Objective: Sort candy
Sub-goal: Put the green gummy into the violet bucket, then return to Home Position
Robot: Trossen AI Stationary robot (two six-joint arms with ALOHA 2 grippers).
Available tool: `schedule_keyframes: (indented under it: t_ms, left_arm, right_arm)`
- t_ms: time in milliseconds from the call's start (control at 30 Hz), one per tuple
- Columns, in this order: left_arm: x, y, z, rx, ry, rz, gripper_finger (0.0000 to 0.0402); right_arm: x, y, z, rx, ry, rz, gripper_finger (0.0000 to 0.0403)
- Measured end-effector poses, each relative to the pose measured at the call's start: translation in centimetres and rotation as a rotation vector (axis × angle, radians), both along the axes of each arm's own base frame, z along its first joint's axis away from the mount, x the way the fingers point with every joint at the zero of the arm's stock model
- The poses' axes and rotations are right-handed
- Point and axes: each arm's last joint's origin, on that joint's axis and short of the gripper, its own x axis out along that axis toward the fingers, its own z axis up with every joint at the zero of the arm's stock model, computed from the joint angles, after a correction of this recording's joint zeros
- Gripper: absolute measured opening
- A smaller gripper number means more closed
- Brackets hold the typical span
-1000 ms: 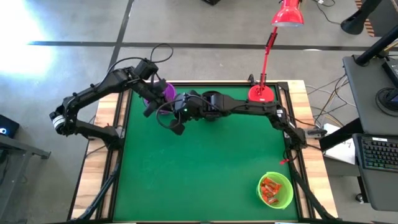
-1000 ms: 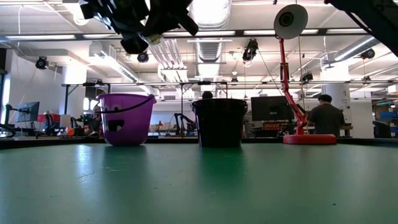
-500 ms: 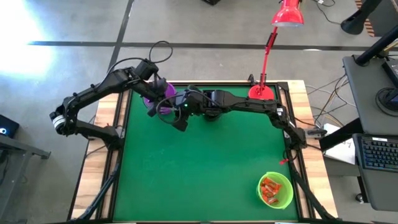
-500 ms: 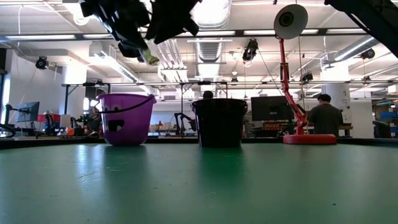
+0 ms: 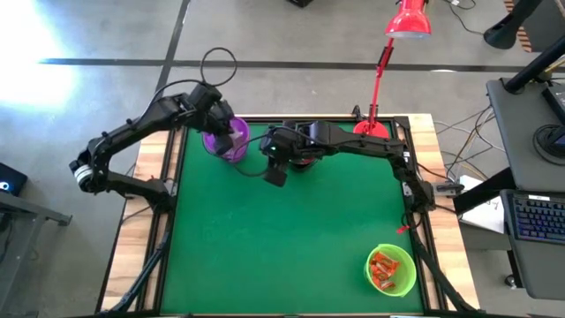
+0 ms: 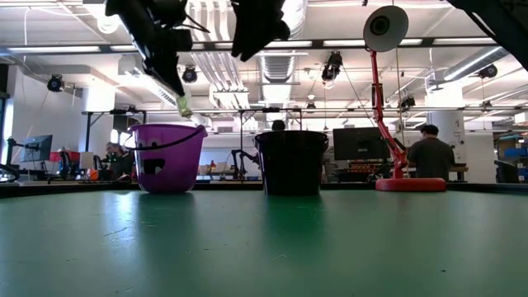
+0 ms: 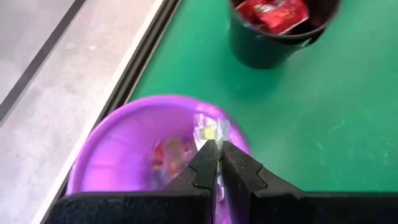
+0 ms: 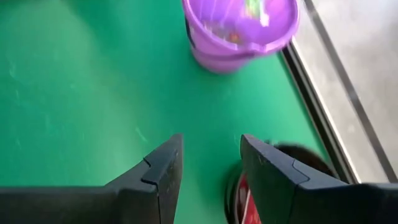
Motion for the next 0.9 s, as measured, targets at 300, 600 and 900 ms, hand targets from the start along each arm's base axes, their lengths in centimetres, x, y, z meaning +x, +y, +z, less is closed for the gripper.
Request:
schedule_keyframes:
  t_ms: [300,600,900]
  left_arm:
    - [-1.2,1.1,-1.2,0.012,0.185,0.131,0.0]
    - [-1.1,0.9,-1.0,-0.024,0.132,0.091,0.0037]
    - [-1.6,0.4,-0.6,-0.026,0.131,0.092,0.0086]
  right_arm:
    - [-1.2,0.1,-0.8,0.057,0.119,-0.071,0.0155]
    - [-1.2,0.1,-0.8,0.077,0.118,-0.104,0.0144]
    - [-1.6,0.2,-1.0,0.083,0.16,-0.111,0.0144]
